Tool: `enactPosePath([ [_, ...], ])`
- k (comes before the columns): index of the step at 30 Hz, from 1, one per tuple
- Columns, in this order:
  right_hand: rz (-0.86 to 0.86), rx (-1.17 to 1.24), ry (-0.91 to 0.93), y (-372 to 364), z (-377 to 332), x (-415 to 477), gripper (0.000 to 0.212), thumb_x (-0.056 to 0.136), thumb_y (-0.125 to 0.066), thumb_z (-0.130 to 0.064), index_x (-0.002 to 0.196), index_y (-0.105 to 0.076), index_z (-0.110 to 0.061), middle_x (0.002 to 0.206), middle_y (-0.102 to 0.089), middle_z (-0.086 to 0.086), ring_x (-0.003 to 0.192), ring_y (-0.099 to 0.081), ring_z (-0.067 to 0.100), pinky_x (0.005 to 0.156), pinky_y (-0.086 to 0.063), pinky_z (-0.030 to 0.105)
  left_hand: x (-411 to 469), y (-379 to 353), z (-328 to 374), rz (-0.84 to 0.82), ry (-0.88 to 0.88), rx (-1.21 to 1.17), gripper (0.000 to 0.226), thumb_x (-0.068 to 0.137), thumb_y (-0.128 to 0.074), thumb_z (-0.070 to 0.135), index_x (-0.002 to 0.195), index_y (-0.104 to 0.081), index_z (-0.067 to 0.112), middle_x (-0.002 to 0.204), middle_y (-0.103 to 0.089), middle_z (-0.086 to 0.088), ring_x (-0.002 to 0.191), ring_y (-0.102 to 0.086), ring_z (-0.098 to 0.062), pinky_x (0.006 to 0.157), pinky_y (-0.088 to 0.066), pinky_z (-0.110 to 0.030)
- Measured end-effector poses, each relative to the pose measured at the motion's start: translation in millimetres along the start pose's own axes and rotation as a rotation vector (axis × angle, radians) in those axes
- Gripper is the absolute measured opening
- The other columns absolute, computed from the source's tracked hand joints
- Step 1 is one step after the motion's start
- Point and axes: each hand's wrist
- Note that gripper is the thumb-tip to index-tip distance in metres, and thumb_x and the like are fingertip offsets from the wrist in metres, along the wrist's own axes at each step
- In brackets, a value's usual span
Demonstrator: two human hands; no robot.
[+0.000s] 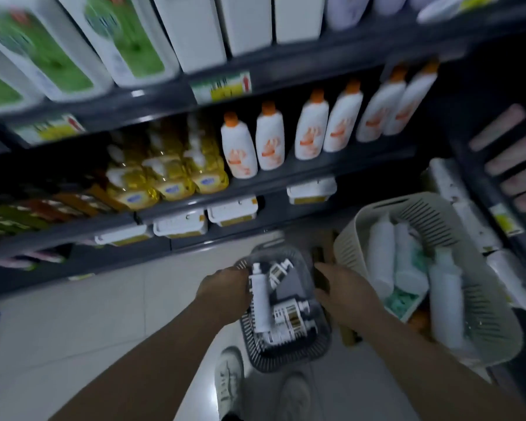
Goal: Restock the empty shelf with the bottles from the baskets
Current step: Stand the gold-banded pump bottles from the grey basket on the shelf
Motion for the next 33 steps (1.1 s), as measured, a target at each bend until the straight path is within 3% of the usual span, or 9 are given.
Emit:
enactPosePath([
  [5, -0.006, 0.129, -0.080, -101.2, 43.3, 53.7, 0.048, 0.098, -0.051, -0.032, 0.142, -0.045, -0.015, 0.136, -0.057, 0.005, 0.114, -0.057, 0.020, 0.096, -0.046, 0.032, 74.7, -93.3, -24.2, -0.042, 0.011, -0.129, 0.034, 0.094, -0.052, 0.028, 0.126, -0.055, 0.016, 0.120, -0.063, -0.006, 0.112, -0.059, -0.026, 0.092, -0.046, -0.032],
  [8, 0.013, 0.206, -0.119, -162.0, 70.6, 80.4, 0.038, 0.098, -0.050, -0.033, 0.128, -0.054, -0.010, 0.091, -0.063, 0.002, 0.074, -0.048, 0.008, 0.070, -0.039, 0.022, 127.9, -149.2, -40.8, -0.051, 0.051, -0.236, 0.033, 0.091, -0.054, 0.025, 0.118, -0.058, 0.007, 0.115, -0.066, -0.011, 0.104, -0.062, -0.028, 0.084, -0.047, -0.031],
  [10, 0.032, 0.195, -0.166, -198.4, 85.2, 95.7, 0.020, 0.098, -0.049, -0.030, 0.109, -0.055, -0.014, 0.064, -0.035, -0.011, 0.059, -0.035, 0.005, 0.063, -0.035, 0.022, 157.8, -183.3, -46.5, -0.045, 0.093, -0.298, 0.040, 0.091, -0.056, 0.027, 0.125, -0.055, 0.005, 0.120, -0.065, -0.012, 0.108, -0.061, -0.028, 0.081, -0.043, -0.027],
  [12, 0.031, 0.222, -0.173, -228.1, 96.4, 111.2, 0.007, 0.098, -0.051, -0.028, 0.103, -0.051, -0.023, 0.061, -0.026, -0.012, 0.054, -0.029, 0.005, 0.065, -0.033, 0.028, 184.1, -213.3, -48.4, -0.020, 0.141, -0.366, 0.052, 0.092, -0.059, 0.028, 0.136, -0.045, 0.005, 0.123, -0.063, -0.013, 0.109, -0.061, -0.029, 0.075, -0.036, -0.021],
  [16, 0.077, 0.263, -0.189, -282.3, 121.2, 143.6, 0.038, 0.097, -0.052, -0.026, 0.133, -0.053, -0.014, 0.067, -0.046, -0.002, 0.063, -0.035, 0.016, 0.067, -0.032, 0.032, 243.3, -275.3, -61.7, 0.025, 0.215, -0.555, 0.070, 0.087, -0.068, 0.030, 0.142, -0.035, 0.003, 0.127, -0.060, -0.013, 0.103, -0.061, -0.026, 0.073, -0.039, -0.018],
  [19, 0.077, 0.255, -0.201, -308.1, 137.1, 164.2, 0.046, 0.095, -0.056, -0.028, 0.139, -0.051, -0.016, 0.095, -0.067, 0.019, 0.076, -0.056, 0.030, 0.071, -0.049, 0.038, 281.4, -308.6, -68.7, 0.033, 0.327, -0.735, 0.077, 0.079, -0.076, 0.033, 0.137, -0.038, -0.001, 0.127, -0.059, -0.016, 0.108, -0.062, -0.029, 0.070, -0.045, -0.025],
  [23, 0.093, 0.309, -0.256, -335.3, 155.4, 183.2, 0.045, 0.094, -0.056, -0.028, 0.138, -0.052, -0.018, 0.099, -0.067, 0.022, 0.087, -0.064, 0.037, 0.076, -0.054, 0.040, 323.9, -345.6, -74.1, 0.071, 0.350, -0.801, 0.119, 0.045, -0.068, 0.070, 0.135, -0.043, -0.004, 0.128, -0.060, -0.015, 0.114, -0.061, -0.026, 0.092, -0.049, -0.030],
  [28, 0.106, 0.411, -0.326, -361.9, 162.3, 192.3, 0.043, 0.094, -0.059, -0.026, 0.134, -0.055, -0.013, 0.117, -0.066, 0.019, 0.107, -0.062, 0.036, 0.091, -0.051, 0.048, 328.7, -349.4, -71.0, 0.041, 0.382, -0.911, 0.077, 0.070, -0.085, 0.029, 0.130, -0.046, -0.002, 0.118, -0.062, -0.009, 0.098, -0.062, -0.020, 0.066, -0.047, -0.020],
  [33, 0.088, 0.325, -0.410, -378.2, 158.6, 198.1, 0.036, 0.094, -0.054, -0.032, 0.116, -0.061, -0.004, 0.108, -0.068, 0.018, 0.103, -0.062, 0.035, 0.089, -0.051, 0.043, 293.9, -326.7, -70.4, 0.124, 0.188, -1.065, 0.061, 0.068, -0.087, 0.021, 0.117, -0.057, 0.000, 0.106, -0.069, -0.007, 0.093, -0.068, -0.017, 0.073, -0.059, -0.028],
])
Point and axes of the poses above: each hand's wrist, its own x-axis towards the middle knuckle, its own y-axis out of the back of the hand, z = x × y
